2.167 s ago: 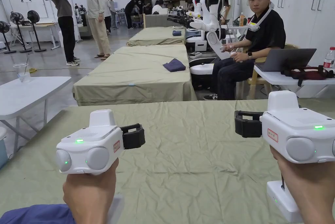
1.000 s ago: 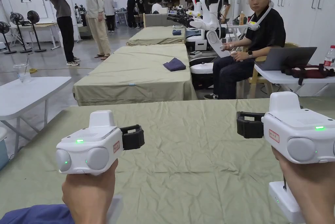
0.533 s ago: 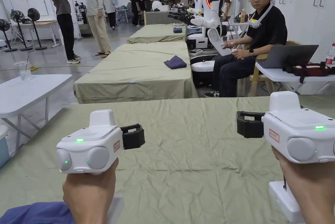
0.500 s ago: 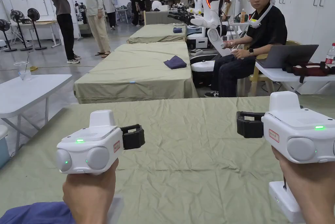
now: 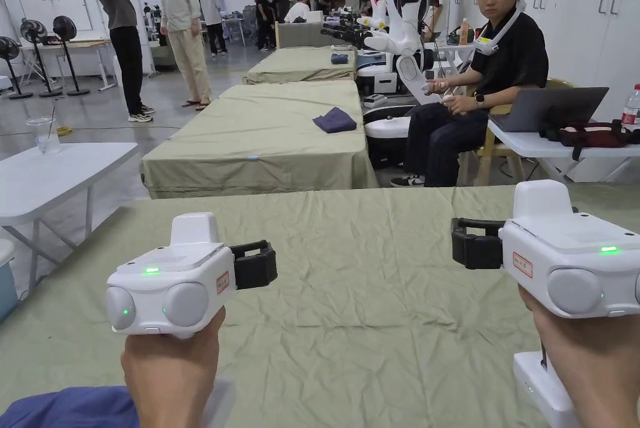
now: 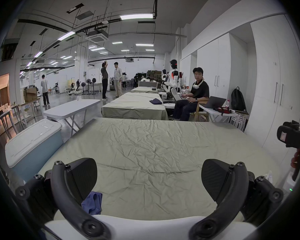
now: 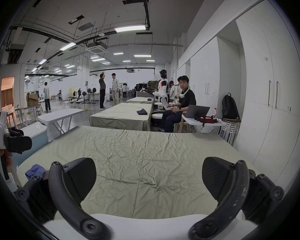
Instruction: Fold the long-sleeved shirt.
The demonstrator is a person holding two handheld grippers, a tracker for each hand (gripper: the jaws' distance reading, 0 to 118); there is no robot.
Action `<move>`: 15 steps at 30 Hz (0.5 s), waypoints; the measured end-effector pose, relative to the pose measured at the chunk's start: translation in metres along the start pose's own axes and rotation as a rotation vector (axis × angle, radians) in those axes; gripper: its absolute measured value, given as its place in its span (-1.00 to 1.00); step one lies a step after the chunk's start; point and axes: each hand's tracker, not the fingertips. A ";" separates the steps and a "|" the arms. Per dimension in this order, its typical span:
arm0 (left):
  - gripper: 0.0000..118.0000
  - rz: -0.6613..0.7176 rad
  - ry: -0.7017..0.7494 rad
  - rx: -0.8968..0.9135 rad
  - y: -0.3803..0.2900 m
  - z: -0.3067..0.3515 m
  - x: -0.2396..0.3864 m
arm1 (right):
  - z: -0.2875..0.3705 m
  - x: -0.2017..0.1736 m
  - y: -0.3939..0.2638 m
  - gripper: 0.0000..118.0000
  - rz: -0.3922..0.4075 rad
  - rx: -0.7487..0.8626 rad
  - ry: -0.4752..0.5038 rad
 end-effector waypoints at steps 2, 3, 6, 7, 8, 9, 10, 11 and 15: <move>1.00 0.002 -0.020 -0.001 0.000 0.000 0.001 | -0.001 0.000 -0.001 1.00 -0.002 -0.004 -0.001; 1.00 -0.016 -0.015 -0.005 0.001 -0.002 0.005 | -0.001 0.000 -0.002 1.00 -0.005 -0.005 0.000; 1.00 -0.112 0.027 0.029 -0.003 -0.004 0.016 | -0.003 -0.001 -0.003 1.00 -0.007 -0.006 -0.001; 1.00 -0.091 0.014 0.034 -0.004 -0.003 0.015 | -0.003 -0.002 -0.003 1.00 -0.009 -0.008 -0.001; 1.00 -0.039 0.001 0.026 -0.005 -0.004 0.016 | -0.004 -0.002 -0.003 1.00 -0.009 -0.009 0.002; 1.00 0.032 -0.010 0.010 -0.004 -0.005 0.014 | -0.004 -0.002 -0.004 1.00 -0.007 -0.010 0.005; 1.00 0.066 0.010 0.008 -0.004 -0.005 0.014 | -0.004 -0.003 -0.004 1.00 -0.006 -0.011 0.008; 1.00 0.063 0.043 -0.003 -0.003 -0.006 0.016 | -0.003 -0.002 -0.003 1.00 -0.004 -0.013 0.003; 0.95 0.046 0.091 -0.043 0.000 -0.005 0.018 | -0.007 -0.001 -0.005 1.00 -0.022 -0.045 0.034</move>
